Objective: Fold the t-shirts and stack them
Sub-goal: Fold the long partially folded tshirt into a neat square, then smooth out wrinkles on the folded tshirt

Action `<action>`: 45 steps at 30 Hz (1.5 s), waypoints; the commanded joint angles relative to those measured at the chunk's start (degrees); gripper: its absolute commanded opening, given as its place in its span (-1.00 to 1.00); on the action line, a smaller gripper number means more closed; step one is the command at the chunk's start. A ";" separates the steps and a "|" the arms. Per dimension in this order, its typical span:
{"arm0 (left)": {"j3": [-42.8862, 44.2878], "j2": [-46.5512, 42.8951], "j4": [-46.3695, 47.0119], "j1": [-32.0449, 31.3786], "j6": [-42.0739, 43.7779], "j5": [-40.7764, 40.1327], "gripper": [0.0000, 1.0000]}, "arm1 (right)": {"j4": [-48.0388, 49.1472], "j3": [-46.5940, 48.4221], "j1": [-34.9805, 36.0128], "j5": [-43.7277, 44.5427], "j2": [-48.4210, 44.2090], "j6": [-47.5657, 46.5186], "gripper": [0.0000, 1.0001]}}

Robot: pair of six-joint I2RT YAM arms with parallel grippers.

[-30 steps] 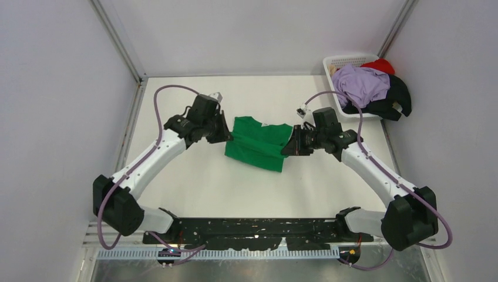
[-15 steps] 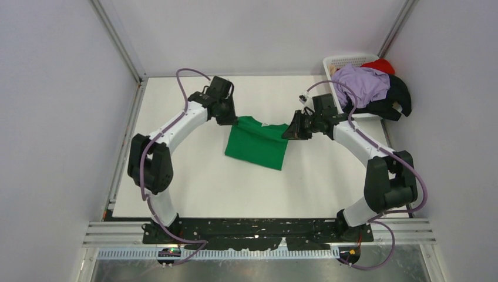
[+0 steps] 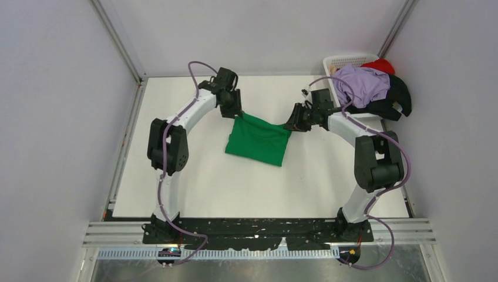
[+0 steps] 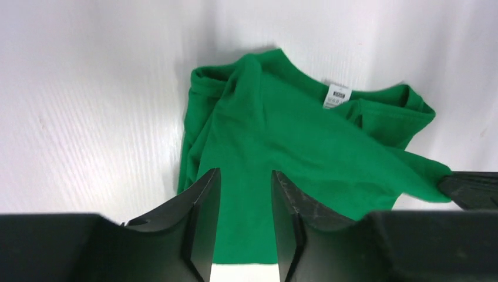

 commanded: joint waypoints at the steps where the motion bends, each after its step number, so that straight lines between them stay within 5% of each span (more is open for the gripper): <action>1: 6.92 3.75 -2.38 1.24 4.02 4.84 0.00 | 6.57 5.80 -0.97 4.47 1.19 2.09 -0.36; 4: 10.22 4.80 -4.62 1.41 5.06 5.63 0.50 | 9.00 6.65 -0.98 4.99 0.61 3.16 -0.05; 5: 10.36 4.46 -5.03 1.42 5.09 5.41 0.56 | 9.18 6.53 -0.98 5.08 -0.13 3.52 0.68; 7: 8.41 2.47 -4.66 1.43 4.79 5.68 0.60 | 9.24 5.89 -0.96 5.29 -1.51 3.74 0.96; 9: 4.08 -0.56 -1.32 1.43 3.95 7.49 0.67 | 9.87 4.26 -0.85 3.72 -3.03 4.03 0.91; 11: -1.15 -3.82 3.40 1.42 2.82 12.85 0.95 | 11.78 2.18 -0.61 0.29 -4.45 4.83 0.90; 14: -7.83 -6.55 12.49 1.42 -0.34 21.07 0.99 | 18.17 -1.05 0.18 -5.21 -5.43 7.48 0.90; 18: -6.43 -3.08 15.84 1.42 -3.26 23.71 0.99 | 22.33 -3.10 1.36 -8.59 -3.50 12.04 0.90; 31: 5.82 13.82 3.91 1.55 -6.66 22.27 0.99 | 16.70 4.93 1.60 0.87 13.46 12.61 0.90; 42: -9.39 4.14 5.09 1.60 -6.72 20.01 0.99 | 11.63 3.99 3.38 -0.76 14.06 9.63 0.90; 45: -3.77 4.16 2.51 1.66 -4.97 17.14 0.99 | 11.38 6.53 3.38 1.01 11.01 8.35 0.91</action>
